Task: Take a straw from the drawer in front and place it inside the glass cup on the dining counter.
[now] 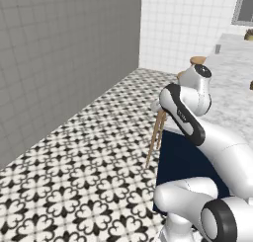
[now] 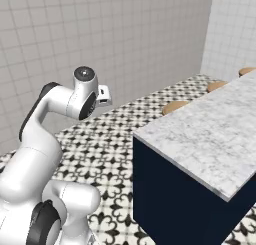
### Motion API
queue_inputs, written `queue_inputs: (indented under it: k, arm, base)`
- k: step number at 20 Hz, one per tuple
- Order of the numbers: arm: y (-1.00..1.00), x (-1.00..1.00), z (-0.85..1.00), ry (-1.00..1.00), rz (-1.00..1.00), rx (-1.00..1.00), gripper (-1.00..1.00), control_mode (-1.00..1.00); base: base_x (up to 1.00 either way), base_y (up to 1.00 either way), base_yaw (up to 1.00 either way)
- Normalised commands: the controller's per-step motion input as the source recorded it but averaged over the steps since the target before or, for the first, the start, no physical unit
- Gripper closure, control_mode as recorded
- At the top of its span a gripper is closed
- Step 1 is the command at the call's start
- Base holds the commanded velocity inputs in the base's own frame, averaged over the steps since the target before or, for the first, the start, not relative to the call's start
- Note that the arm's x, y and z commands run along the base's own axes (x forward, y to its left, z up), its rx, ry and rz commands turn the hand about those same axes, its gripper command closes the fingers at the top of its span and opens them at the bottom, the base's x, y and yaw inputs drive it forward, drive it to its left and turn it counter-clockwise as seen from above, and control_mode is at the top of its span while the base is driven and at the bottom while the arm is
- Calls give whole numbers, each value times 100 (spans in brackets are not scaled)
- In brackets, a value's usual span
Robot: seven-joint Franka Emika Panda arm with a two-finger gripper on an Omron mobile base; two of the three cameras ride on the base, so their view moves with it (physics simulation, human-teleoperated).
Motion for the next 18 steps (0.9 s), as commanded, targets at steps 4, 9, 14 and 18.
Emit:
queue_inputs:
  k: [4,9,14,18]
  arm:
    - [0,0,0,0,0,0,100,100]
    - [0,0,0,0,0,0,100,100]
    - [0,0,0,0,0,0,100,100]
    - [0,0,0,0,0,0,100,100]
  base:
    - [51,100,-43]
    - [46,100,-43]
    - [43,100,-43]
    - [45,100,-43]
